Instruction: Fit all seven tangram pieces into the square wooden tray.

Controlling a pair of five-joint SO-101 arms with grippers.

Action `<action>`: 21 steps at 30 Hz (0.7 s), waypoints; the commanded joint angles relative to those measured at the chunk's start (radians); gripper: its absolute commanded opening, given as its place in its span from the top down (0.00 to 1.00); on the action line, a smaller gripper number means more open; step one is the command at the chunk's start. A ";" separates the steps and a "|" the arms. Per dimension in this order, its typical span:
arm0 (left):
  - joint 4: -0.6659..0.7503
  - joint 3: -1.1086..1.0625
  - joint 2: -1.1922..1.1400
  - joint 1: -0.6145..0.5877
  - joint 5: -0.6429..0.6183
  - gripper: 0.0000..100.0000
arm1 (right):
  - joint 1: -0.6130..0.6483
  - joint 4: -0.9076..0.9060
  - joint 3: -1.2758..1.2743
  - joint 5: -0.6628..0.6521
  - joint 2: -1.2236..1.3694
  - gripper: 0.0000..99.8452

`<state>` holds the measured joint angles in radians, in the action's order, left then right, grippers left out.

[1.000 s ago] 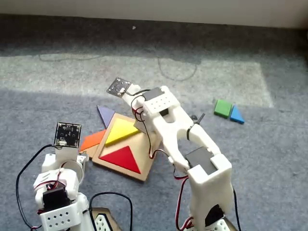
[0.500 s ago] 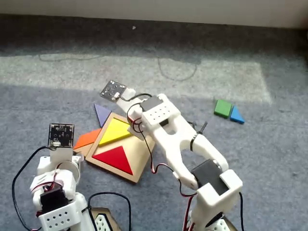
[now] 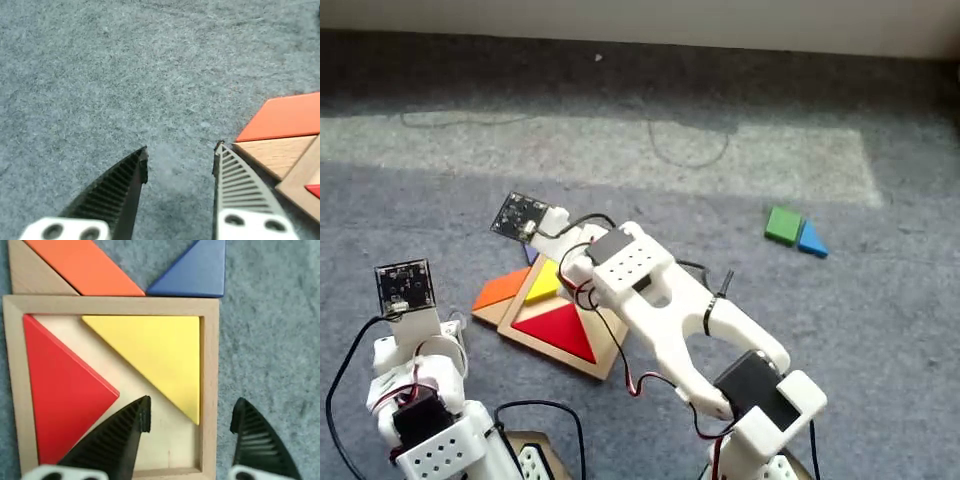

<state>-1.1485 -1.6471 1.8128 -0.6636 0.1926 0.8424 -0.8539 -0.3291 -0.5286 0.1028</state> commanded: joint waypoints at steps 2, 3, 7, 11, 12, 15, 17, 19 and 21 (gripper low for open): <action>0.020 0.036 0.010 -0.013 -0.008 0.77 | 0.062 0.021 0.012 -0.028 -0.059 0.67; 0.021 0.036 0.010 -0.013 -0.008 0.77 | 0.077 0.022 0.012 -0.057 -0.059 0.67; 0.021 0.036 0.010 -0.013 -0.008 0.77 | 0.107 0.039 0.013 -0.086 -0.022 0.67; 0.021 0.036 0.010 -0.013 -0.008 0.77 | 0.105 0.064 0.077 -0.091 0.110 0.67; 0.021 0.036 0.010 -0.013 -0.008 0.77 | 0.105 0.064 0.102 -0.091 0.142 0.67; 0.021 0.036 0.010 -0.013 -0.008 0.77 | 0.081 0.064 0.154 -0.091 0.196 0.67; 0.021 0.036 0.010 -0.013 -0.008 0.77 | 0.062 0.070 0.174 -0.091 0.211 0.67; 0.021 0.036 0.010 -0.013 -0.008 0.77 | 0.047 0.071 0.186 -0.089 0.228 0.67; 0.021 0.036 0.010 -0.013 -0.008 0.77 | 0.041 0.071 0.208 -0.089 0.254 0.67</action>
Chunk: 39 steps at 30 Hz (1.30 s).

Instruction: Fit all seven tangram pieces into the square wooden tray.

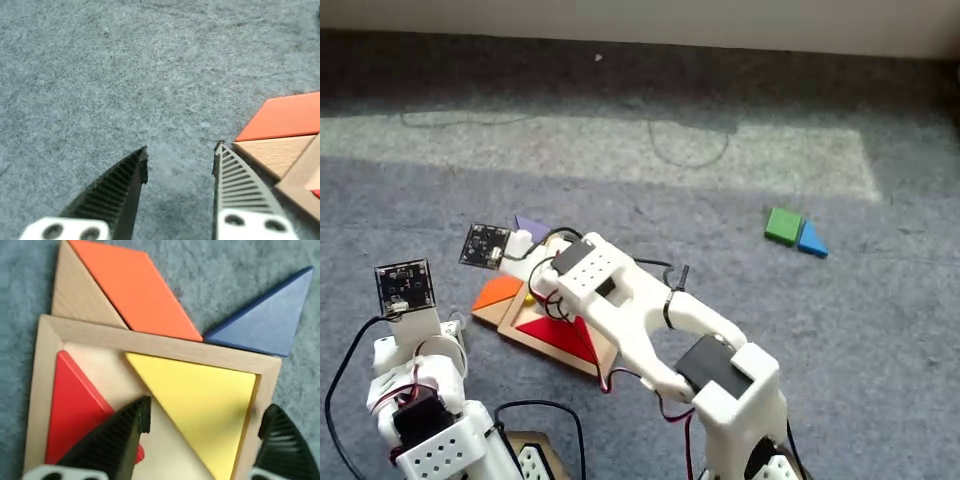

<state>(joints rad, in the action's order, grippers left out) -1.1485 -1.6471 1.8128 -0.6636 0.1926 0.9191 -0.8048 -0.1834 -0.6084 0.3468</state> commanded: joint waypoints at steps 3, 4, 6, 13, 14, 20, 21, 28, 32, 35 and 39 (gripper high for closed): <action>0.021 0.036 0.010 -0.012 -0.008 0.77 | -0.050 0.022 0.099 -0.009 0.062 0.67; 0.021 0.036 0.010 -0.012 -0.008 0.77 | -0.053 0.022 0.114 -0.009 0.077 0.68; 0.021 0.035 0.010 -0.012 -0.008 0.77 | -0.068 0.022 0.136 -0.009 0.094 0.73; 0.021 0.035 0.010 -0.012 -0.008 0.77 | -0.119 0.007 0.174 -0.005 0.093 0.87; 0.021 0.033 0.010 -0.012 -0.008 0.77 | -0.125 -0.016 0.183 -0.005 0.093 0.87; 0.021 0.033 0.010 -0.012 -0.008 0.77 | -0.153 -0.166 0.320 -0.003 0.093 0.87; 0.021 0.033 0.010 -0.012 -0.008 0.77 | -0.156 -0.176 0.335 0.006 0.094 0.87; 0.021 0.033 0.010 -0.012 -0.008 0.77 | -0.226 -0.182 0.361 0.038 0.093 0.87; 0.021 0.031 0.010 -0.012 -0.008 0.77 | -0.243 -0.186 0.378 0.091 0.091 0.87; 0.021 0.033 0.010 -0.012 -0.008 0.77 | -0.265 -0.285 0.466 0.133 0.088 0.87; 0.023 0.036 0.010 -0.012 -0.008 0.77 | -0.295 -0.452 0.581 0.203 0.027 0.87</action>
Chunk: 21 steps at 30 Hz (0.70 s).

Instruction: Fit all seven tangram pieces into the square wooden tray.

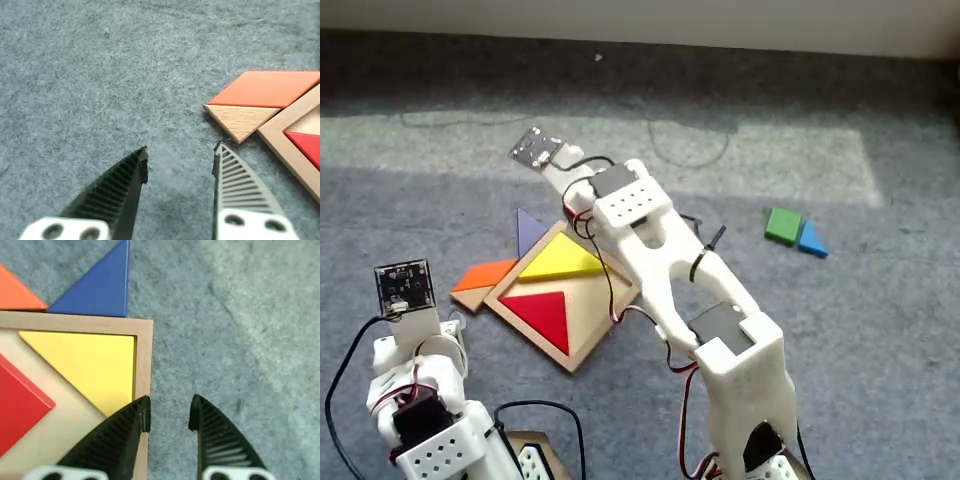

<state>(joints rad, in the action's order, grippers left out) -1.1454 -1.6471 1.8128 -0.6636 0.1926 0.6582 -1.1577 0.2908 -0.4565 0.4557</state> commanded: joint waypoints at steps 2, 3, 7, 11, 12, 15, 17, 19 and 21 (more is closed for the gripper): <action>0.031 0.048 0.008 -0.012 -0.008 0.77 | -0.059 -0.151 0.124 0.084 -0.130 0.87; 0.031 0.062 0.008 -0.012 -0.008 0.77 | -0.073 -0.170 0.127 0.094 -0.156 0.87; -0.011 0.150 0.002 0.054 -0.005 0.77 | -0.133 -0.263 0.124 0.101 -0.236 0.87; -0.084 0.275 0.001 0.147 -0.003 0.77 | -0.205 -0.369 0.116 0.140 -0.288 0.91; -0.104 0.312 0.001 0.163 -0.002 0.77 | -0.225 -0.383 0.094 0.138 -0.302 0.92; -0.173 0.417 -0.002 0.217 0.037 0.77 | -0.294 -0.386 -0.008 0.138 -0.357 0.92; -0.204 0.479 -0.039 0.252 0.063 0.77 | -0.338 -0.355 -0.101 0.137 -0.414 0.92; -0.212 0.547 -0.133 0.282 0.086 0.77 | -0.381 -0.312 -0.206 0.133 -0.501 0.92; -0.216 0.624 -0.271 0.312 0.098 0.77 | -0.414 -0.262 -0.323 0.133 -0.608 0.92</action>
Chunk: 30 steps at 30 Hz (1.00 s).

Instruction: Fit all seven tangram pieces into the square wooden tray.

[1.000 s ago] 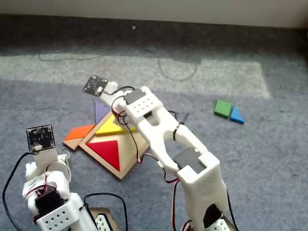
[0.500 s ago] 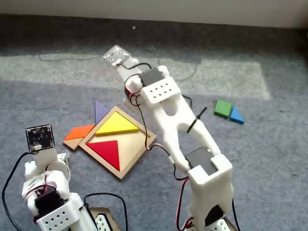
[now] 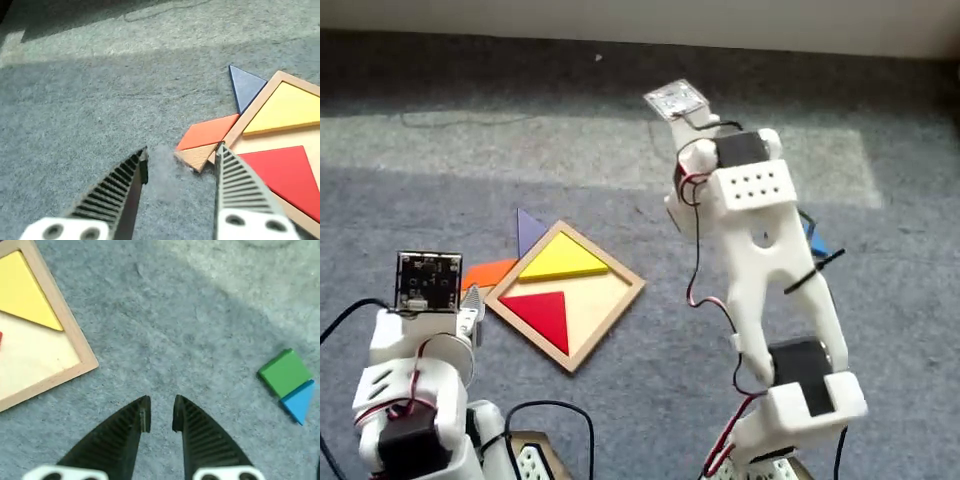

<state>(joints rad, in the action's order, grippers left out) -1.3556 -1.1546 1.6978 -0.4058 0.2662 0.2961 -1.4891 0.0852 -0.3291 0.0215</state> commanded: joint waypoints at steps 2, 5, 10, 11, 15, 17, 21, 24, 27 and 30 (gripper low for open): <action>-0.006 0.211 -0.308 0.102 0.043 0.77 | -0.068 0.120 -0.240 0.008 -0.277 0.92; -0.006 0.306 -0.515 0.180 0.074 0.76 | -0.077 0.180 -0.415 0.011 -0.398 0.92; -0.006 0.444 -0.822 0.280 0.146 0.72 | -0.127 0.291 -0.657 0.012 -0.530 0.92; -0.006 0.472 -0.877 0.303 0.163 0.72 | -0.140 0.321 -0.700 0.015 -0.550 0.92; 0.002 0.562 -1.064 0.406 0.198 0.72 | -0.185 0.469 -0.840 0.133 -0.611 0.92; 0.018 0.596 -1.147 0.458 0.203 0.72 | -0.200 0.535 -0.905 0.184 -0.631 0.92; 0.127 0.613 -1.270 0.524 0.221 0.72 | -0.243 0.645 -1.004 0.233 -0.662 0.92; 0.216 0.608 -1.346 0.538 0.278 0.72 | -0.268 0.685 -1.038 0.265 -0.668 0.92; 0.290 0.608 -1.420 0.539 0.322 0.72 | -0.272 0.693 -1.043 0.273 -0.670 0.92; 0.345 0.608 -1.492 0.539 0.362 0.72 | -0.271 0.693 -1.043 0.273 -0.670 0.92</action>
<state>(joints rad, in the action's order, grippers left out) -1.0702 -0.5946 0.2463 0.1143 0.5930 0.0368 -0.8216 -0.9643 -0.0652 -0.6137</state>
